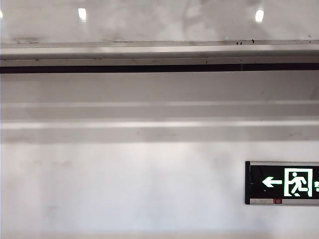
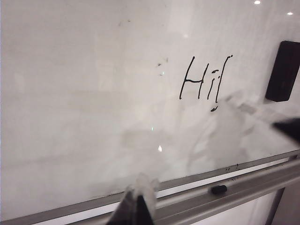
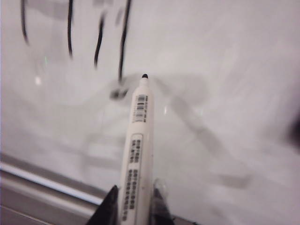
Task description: Take a marker from the whiteboard tray, write "Hi!" on the whiteboard, and then put the marker back vertically into the whiteboard tray.
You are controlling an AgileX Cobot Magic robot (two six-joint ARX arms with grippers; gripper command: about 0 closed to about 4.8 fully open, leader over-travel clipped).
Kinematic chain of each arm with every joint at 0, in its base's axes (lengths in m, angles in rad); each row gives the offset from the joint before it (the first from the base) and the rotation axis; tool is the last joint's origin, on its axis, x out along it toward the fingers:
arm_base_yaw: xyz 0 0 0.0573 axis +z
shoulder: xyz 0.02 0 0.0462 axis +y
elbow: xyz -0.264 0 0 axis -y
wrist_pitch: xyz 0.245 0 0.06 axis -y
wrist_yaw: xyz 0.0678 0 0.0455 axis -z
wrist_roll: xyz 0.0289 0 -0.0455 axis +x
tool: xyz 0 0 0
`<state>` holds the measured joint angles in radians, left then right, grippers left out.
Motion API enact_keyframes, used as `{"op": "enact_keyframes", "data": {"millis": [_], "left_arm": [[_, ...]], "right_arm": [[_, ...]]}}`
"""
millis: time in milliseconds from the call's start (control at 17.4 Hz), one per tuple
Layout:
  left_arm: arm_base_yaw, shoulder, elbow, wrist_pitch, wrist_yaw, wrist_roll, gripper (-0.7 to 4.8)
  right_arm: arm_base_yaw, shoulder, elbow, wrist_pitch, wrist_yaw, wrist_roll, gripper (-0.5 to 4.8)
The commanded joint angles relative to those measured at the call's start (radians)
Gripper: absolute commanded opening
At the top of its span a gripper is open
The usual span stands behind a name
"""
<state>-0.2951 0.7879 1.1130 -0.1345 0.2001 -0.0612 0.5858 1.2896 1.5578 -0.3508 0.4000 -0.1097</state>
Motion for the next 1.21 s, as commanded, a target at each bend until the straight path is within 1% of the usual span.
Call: {"op": "enact_keyframes", "data": {"millis": [58, 173, 288, 346, 461, 576, 749, 864, 980, 1095, 1210], "left_arm": [[-0.001, -0.002, 0.007, 0.009, 0.052, -0.003, -0.06], [-0.001, -0.002, 0.011, 0.007, 0.084, -0.004, -0.06], [-0.001, 0.008, 0.057, -0.043, 0.093, -0.003, -0.06], [-0.001, 0.023, 0.097, -0.095, 0.091, 0.002, -0.06], [-0.001, 0.084, 0.22, -0.25, 0.085, 0.002, -0.06], [-0.001, 0.127, 0.287, -0.306, 0.085, 0.005, -0.06], [-0.001, 0.137, 0.292, -0.278, 0.087, 0.005, -0.06], [-0.001, 0.137, 0.292, -0.271, 0.093, 0.006, -0.06], [-0.001, 0.136, 0.292, -0.267, 0.093, 0.006, -0.06], [-0.001, 0.136, 0.292, -0.267, 0.093, 0.011, -0.06], [-0.001, 0.136, 0.292, -0.267, 0.093, 0.037, -0.06]], "right_arm": [[0.001, -0.086, 0.005, -0.065, -0.002, 0.005, -0.01], [0.001, -0.143, 0.005, -0.124, -0.002, 0.005, -0.01], [0.001, -0.193, 0.005, -0.201, -0.001, 0.006, -0.01], [0.001, -0.203, 0.005, -0.229, 0.003, 0.01, -0.01], [0.001, -0.21, 0.004, -0.292, 0.01, 0.014, -0.01], [0.001, -0.209, -0.01, -0.33, 0.01, 0.076, -0.01], [0.001, -0.21, -0.083, -0.359, 0.01, 0.095, -0.01], [0.001, -0.21, -0.143, -0.379, 0.025, 0.18, -0.01], [0.0, -0.212, -0.225, -0.371, 0.025, 0.196, -0.01], [0.0, -0.217, -0.31, -0.336, 0.025, 0.222, -0.01], [-0.002, -0.245, -0.399, -0.24, 0.025, 0.236, -0.01]]}}
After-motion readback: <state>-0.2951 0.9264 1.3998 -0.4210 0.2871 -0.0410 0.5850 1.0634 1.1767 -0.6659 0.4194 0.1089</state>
